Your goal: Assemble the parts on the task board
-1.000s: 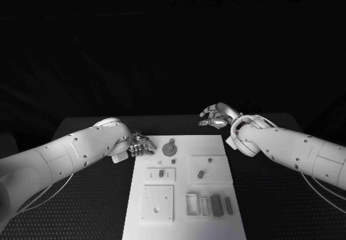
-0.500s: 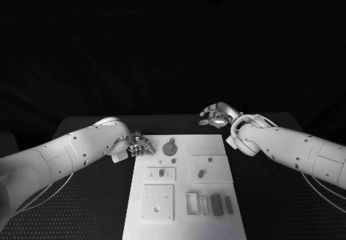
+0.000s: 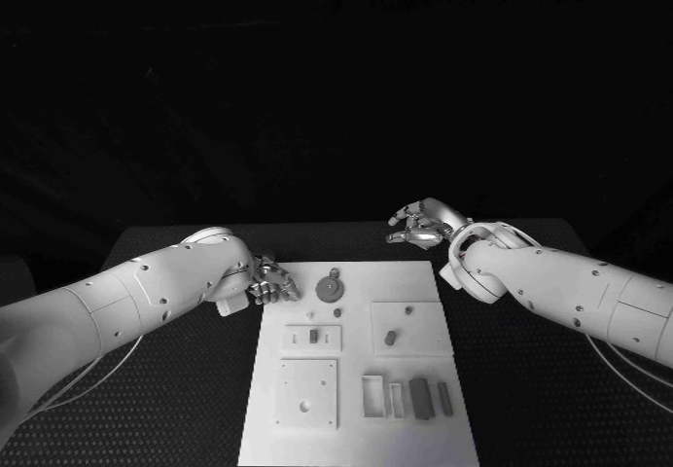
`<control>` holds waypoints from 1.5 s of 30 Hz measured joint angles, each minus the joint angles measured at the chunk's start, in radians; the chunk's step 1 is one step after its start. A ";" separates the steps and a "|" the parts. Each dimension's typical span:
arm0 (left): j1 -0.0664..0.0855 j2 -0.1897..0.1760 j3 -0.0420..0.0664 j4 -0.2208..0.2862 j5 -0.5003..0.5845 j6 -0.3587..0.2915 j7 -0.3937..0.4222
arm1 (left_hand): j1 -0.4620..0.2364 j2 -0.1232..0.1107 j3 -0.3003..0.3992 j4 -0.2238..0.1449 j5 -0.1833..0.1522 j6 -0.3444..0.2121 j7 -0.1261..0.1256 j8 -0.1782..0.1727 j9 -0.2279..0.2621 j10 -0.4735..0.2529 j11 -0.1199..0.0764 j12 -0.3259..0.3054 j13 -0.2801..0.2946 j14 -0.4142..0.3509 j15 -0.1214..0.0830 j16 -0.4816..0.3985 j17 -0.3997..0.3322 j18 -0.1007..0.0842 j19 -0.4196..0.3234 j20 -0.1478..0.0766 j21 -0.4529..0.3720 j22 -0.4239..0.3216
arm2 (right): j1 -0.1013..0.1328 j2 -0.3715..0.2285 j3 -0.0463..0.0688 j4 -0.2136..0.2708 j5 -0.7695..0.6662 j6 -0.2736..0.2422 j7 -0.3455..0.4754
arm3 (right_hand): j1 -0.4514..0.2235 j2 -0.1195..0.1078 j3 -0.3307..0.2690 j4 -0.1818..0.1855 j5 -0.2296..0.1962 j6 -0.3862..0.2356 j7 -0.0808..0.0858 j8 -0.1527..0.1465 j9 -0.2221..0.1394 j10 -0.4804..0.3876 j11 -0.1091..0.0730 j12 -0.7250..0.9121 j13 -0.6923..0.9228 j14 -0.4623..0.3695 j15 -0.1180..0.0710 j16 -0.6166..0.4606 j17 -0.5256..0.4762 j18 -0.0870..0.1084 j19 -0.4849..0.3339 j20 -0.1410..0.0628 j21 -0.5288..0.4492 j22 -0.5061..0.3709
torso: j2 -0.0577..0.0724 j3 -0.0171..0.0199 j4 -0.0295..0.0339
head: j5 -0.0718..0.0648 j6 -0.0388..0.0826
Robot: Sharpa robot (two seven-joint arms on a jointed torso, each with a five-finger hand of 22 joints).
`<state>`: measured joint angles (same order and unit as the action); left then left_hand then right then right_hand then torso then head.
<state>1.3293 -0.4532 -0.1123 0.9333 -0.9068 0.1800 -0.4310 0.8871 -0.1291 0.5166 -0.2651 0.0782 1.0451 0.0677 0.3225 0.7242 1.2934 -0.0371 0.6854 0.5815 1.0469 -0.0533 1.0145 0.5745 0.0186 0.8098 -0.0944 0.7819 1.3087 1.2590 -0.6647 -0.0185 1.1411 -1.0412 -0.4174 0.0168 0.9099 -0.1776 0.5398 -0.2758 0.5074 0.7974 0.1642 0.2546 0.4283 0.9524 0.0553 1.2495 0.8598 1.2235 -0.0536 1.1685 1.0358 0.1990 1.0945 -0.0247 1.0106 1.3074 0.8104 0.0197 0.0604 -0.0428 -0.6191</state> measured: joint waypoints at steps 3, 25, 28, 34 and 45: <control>0.000 -0.001 0.000 -0.001 0.006 0.000 0.000 | 0.017 0.017 0.000 0.000 0.000 0.000 0.000 0.000 0.000 0.000 0.000 0.000 0.002 0.000 0.000 0.000 0.000 0.000 0.000 0.000 -0.001 0.000 | 0.000 0.000 0.000 0.000 0.000 0.000 0.000 | 0.000 0.000 0.000 0.000 0.000 0.000 0.000 0.000 0.000 0.000 0.000 0.000 0.000 0.000 0.000 0.000 0.000 0.000 0.000 0.000 0.000 0.000 | 0.000 -0.0001 0.0000 | 0.000 0.000; 0.000 -0.003 0.000 -0.008 0.049 0.000 -0.003 | 0.034 0.148 -0.011 0.005 0.003 -0.004 0.004 0.000 0.001 -0.004 0.004 -0.007 0.010 -0.004 0.003 -0.004 0.002 -0.003 0.000 0.000 -0.013 0.000 | 0.000 -0.001 0.000 -0.001 0.000 0.001 0.000 | 0.000 0.000 -0.003 -0.003 0.000 0.004 0.001 0.000 -0.001 0.000 0.000 0.000 -0.002 0.000 0.000 0.000 -0.001 0.000 0.000 0.000 0.000 0.000 | 0.000 0.0001 -0.0001 | 0.000 0.000; 0.000 -0.003 0.000 -0.008 0.056 0.000 -0.003 | 0.045 0.174 -0.020 -0.008 0.010 -0.004 0.004 0.006 0.005 -0.005 0.005 -0.009 0.012 -0.004 0.003 -0.004 0.003 -0.003 0.000 0.000 -0.013 0.000 | 0.000 -0.001 0.000 -0.001 0.000 0.001 0.000 | 0.000 0.000 -0.003 -0.003 0.000 0.004 0.001 0.000 -0.001 0.000 0.000 -0.001 -0.002 0.000 0.000 0.000 -0.001 0.000 -0.001 0.001 0.000 0.000 | 0.000 -0.0001 0.0000 | 0.000 0.000; 0.000 -0.011 0.000 -0.002 0.073 -0.004 -0.002 | 0.054 0.207 -0.019 -0.019 0.021 -0.006 0.005 0.014 0.019 -0.008 0.009 -0.009 0.014 -0.004 0.004 -0.004 0.005 -0.003 0.000 0.000 -0.013 0.000 | 0.000 -0.002 0.000 -0.001 0.000 0.001 0.001 | 0.000 0.000 -0.003 -0.003 0.000 0.004 0.000 0.000 -0.001 0.000 0.000 -0.001 -0.002 0.000 0.000 0.000 -0.001 0.000 -0.001 0.002 0.000 0.000 | -0.001 -0.0005 0.0001 | 0.001 0.000; 0.000 -0.055 0.000 0.048 0.141 -0.014 0.016 | 0.059 0.217 -0.024 -0.024 0.013 -0.027 0.009 0.019 0.037 -0.005 0.009 -0.014 0.015 -0.006 0.006 -0.007 0.005 -0.003 -0.008 0.003 -0.014 -0.001 | 0.000 -0.005 0.000 0.003 0.006 0.009 0.011 | 0.011 0.011 0.000 -0.006 0.000 0.003 0.001 0.000 -0.001 0.000 0.000 -0.001 -0.006 0.000 0.000 0.000 -0.002 0.000 0.004 0.000 -0.004 0.000 | -0.002 -0.0004 0.0012 | 0.002 0.006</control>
<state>1.3290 -0.5077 -0.1127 0.9817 -0.7656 0.1664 -0.4148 0.9461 0.0884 0.4927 -0.2890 0.0917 1.0182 0.0765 0.3418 0.7614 1.2886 -0.0286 0.6709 0.5967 1.0412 -0.0476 1.0071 0.5793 0.0158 0.8016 -0.0914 0.7684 1.3078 1.2590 -0.6700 -0.0185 1.1437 -1.0355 -0.4086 0.0282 0.9210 -0.1665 0.5400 -0.2818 0.5074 0.8001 0.1652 0.2546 0.4275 0.9524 0.0553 1.2488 0.8543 1.2235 -0.0536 1.1684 1.0338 0.1991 1.0985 -0.0251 1.0067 1.3075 0.8084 0.0193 0.0616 -0.0410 -0.6128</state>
